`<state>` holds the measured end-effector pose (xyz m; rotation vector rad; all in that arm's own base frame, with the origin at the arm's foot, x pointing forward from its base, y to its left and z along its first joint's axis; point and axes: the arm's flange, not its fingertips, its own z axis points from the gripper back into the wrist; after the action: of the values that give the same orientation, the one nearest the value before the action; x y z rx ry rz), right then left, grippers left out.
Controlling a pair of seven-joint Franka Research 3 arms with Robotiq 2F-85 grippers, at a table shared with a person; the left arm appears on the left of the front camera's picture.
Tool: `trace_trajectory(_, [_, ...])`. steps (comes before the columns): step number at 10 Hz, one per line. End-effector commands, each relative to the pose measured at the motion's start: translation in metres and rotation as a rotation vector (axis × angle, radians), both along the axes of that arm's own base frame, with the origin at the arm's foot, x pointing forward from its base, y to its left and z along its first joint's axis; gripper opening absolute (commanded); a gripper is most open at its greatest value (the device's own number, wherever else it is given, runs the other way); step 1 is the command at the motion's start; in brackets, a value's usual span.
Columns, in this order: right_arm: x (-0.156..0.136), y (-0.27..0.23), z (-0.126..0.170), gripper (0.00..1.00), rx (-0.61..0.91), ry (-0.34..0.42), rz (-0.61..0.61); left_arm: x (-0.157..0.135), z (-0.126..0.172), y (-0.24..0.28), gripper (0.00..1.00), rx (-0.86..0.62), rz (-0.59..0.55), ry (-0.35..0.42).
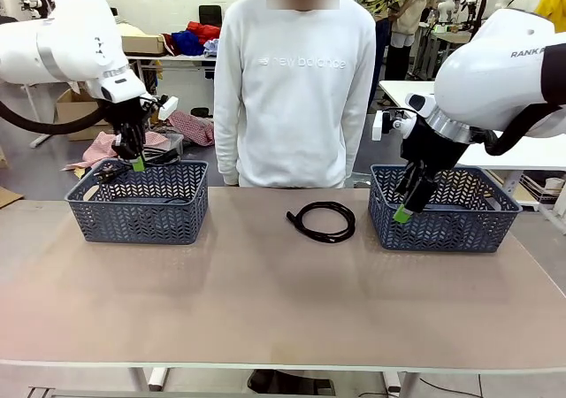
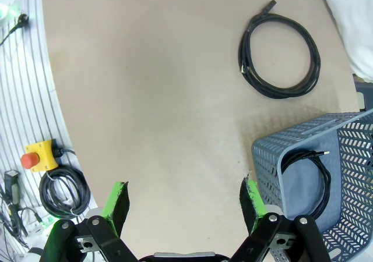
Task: Organize the cables according to human instructions.
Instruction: Pick up a bundle of cables and place it in the basket indicated by the human.
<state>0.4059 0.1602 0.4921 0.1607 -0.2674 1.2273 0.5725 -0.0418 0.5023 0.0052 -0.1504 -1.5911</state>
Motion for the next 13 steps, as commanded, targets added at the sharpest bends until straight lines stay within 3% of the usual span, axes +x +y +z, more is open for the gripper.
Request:
trace_trajectory(1, [0.001,0.002,0.003,1.0,-0.003,-0.001,0.0,0.006,-0.006,0.009,0.15,-0.009,0.006,-0.035])
trace_trajectory(8, [0.001,0.002,0.003,1.0,-0.003,-0.001,0.0,0.027,-0.018,0.003,0.15,0.003,0.028,-0.033])
trace_trajectory(9, [0.001,0.002,0.003,1.0,-0.003,-0.001,0.0,0.028,-0.02,0.002,0.18,0.01,0.029,-0.031])
trace_trajectory(10, [0.001,0.002,0.003,1.0,-0.003,-0.001,0.0,0.03,-0.022,0.002,0.34,0.009,0.036,-0.028])
trace_trajectory(11, [0.001,0.002,0.003,1.0,-0.003,-0.001,0.0,0.032,-0.024,0.002,0.38,0.001,0.046,-0.029])
trace_trajectory(12, [0.001,0.002,0.003,1.0,-0.003,-0.001,0.0,0.033,-0.027,0.001,0.53,-0.003,0.045,-0.021])
trace_trajectory(13, [0.001,0.002,0.003,1.0,-0.003,-0.001,0.0,0.033,-0.025,-0.002,0.57,0.003,0.038,-0.011])
